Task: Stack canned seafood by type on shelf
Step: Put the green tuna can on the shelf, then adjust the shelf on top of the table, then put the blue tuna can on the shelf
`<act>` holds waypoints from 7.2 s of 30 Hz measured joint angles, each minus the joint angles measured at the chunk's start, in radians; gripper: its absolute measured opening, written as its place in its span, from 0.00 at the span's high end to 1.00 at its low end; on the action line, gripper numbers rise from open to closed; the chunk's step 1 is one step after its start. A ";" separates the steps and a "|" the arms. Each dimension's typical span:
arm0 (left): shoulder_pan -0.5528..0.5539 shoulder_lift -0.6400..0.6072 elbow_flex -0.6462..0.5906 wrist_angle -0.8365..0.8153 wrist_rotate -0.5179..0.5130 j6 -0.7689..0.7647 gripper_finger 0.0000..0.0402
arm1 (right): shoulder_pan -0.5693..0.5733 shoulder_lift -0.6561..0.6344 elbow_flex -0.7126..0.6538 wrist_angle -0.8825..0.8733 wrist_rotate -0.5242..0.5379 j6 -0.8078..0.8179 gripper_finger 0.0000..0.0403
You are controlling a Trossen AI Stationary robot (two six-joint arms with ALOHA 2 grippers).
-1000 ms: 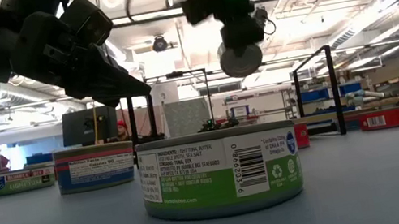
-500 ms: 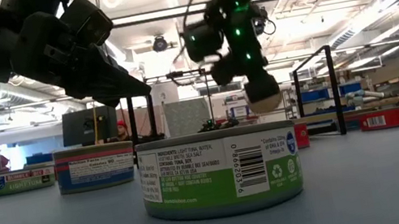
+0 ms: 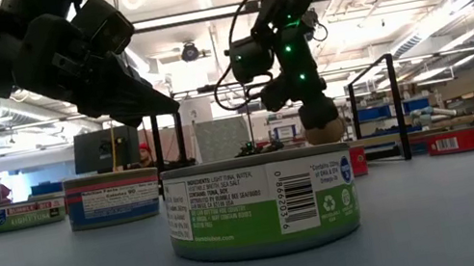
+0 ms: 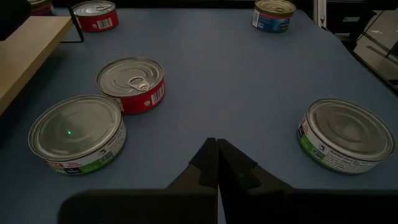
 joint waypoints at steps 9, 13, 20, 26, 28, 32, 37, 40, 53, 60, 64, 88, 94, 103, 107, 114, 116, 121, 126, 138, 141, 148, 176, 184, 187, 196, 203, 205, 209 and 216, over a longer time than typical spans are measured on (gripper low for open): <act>0.000 0.000 0.000 -0.001 0.000 0.000 0.99 | -0.006 0.000 0.000 -0.008 -0.056 0.010 0.51; 0.000 0.000 0.000 -0.001 0.042 0.000 0.99 | -0.006 0.000 0.000 -0.016 -0.069 0.007 0.48; 0.000 0.000 0.000 -0.002 0.063 -0.006 0.99 | -0.006 0.000 0.001 -0.035 -0.179 0.020 0.41; 0.000 0.000 0.000 -0.002 0.063 -0.007 0.99 | -0.006 -0.004 0.002 -0.079 -0.196 0.040 0.38; 0.000 0.000 0.000 -0.002 0.063 -0.007 0.99 | -0.006 -0.017 0.002 -0.086 -0.201 0.058 0.40; 0.000 0.000 0.000 -0.005 0.064 -0.007 0.99 | -0.014 -0.082 0.002 -0.084 -0.233 0.096 0.48; 0.000 0.000 0.000 -0.003 0.056 -0.008 0.99 | -0.052 -0.183 0.002 -0.012 -0.348 0.136 0.63; 0.000 0.000 0.001 0.015 0.007 -0.007 0.99 | -0.093 -0.224 -0.007 0.093 -0.449 0.161 0.76; 0.007 0.000 0.001 0.021 -0.016 0.005 0.99 | -0.204 -0.245 -0.228 0.343 -0.608 0.237 0.99; 0.027 0.000 0.001 0.013 -0.048 0.006 0.99 | -0.230 -0.246 -0.265 0.401 -0.602 0.260 0.99; 0.036 0.000 0.001 0.012 -0.054 0.012 0.99 | -0.230 -0.247 -0.266 0.405 -0.567 0.260 0.99; 0.114 -0.409 0.001 -0.502 -0.164 0.047 0.99 | 0.071 -0.566 -0.286 0.198 -0.531 0.321 0.99; 0.119 -0.348 0.000 -0.508 -0.211 0.043 0.99 | 0.240 -0.651 -0.414 0.165 -0.531 0.458 0.99; 0.120 -0.294 0.000 -0.433 -0.202 0.055 0.99 | 0.314 -0.606 -0.673 0.457 -0.489 0.468 0.99; 0.120 -0.299 0.001 -0.418 -0.178 0.056 0.99 | 0.279 -0.528 -0.679 0.515 -0.432 0.414 0.99; 0.120 -0.301 0.000 -0.442 -0.175 0.053 0.99 | 0.204 -0.390 -0.630 0.611 -0.403 0.317 0.99; 0.120 -0.301 0.000 -0.442 -0.175 0.053 0.99 | 0.188 -0.362 -0.613 0.615 -0.408 0.306 0.99; 0.120 -0.301 0.000 -0.450 -0.175 0.054 0.99 | 0.165 -0.306 -0.573 0.627 -0.414 0.292 0.99; 0.120 -0.301 0.001 -0.450 -0.176 0.055 0.99 | 0.143 -0.276 -0.560 0.682 -0.418 0.297 0.99; 0.120 -0.301 0.000 -0.447 -0.177 0.055 0.99 | 0.159 -0.280 -0.560 0.703 -0.406 0.289 0.98; 0.119 -0.301 0.000 -0.443 -0.177 0.056 0.99 | 0.185 -0.292 -0.559 0.700 -0.403 0.289 0.98; 0.098 -0.301 0.000 -0.426 -0.177 0.124 0.99 | 0.272 -0.395 -0.559 0.692 -0.381 0.289 0.98; -0.234 -0.302 0.195 -0.836 -0.085 0.008 0.99 | 0.629 -0.473 -0.560 0.799 -0.620 0.473 0.98; -0.310 -0.294 0.202 -0.977 -0.153 -0.112 0.94 | 0.648 -0.443 -0.559 0.874 -0.613 0.445 0.98; -0.329 -0.277 0.202 -0.971 -0.165 -0.079 0.89 | 0.647 -0.439 -0.560 0.886 -0.613 0.439 0.98; -0.334 -0.140 0.203 -0.899 -0.200 0.044 0.76 | 0.646 -0.439 -0.560 0.903 -0.613 0.430 0.97; -0.334 -0.067 0.203 -0.863 -0.255 0.130 0.75 | 0.646 -0.439 -0.560 0.910 -0.613 0.427 0.97; -0.334 -0.056 0.203 -0.864 -0.262 0.149 0.75 | 0.646 -0.439 -0.560 0.910 -0.613 0.427 0.97; -0.332 -0.043 0.203 -0.866 -0.268 0.162 0.75 | 0.646 -0.439 -0.560 0.913 -0.613 0.422 0.97; -0.332 0.004 0.203 -0.865 -0.286 0.164 0.75 | 0.646 -0.439 -0.560 0.917 -0.613 0.420 0.97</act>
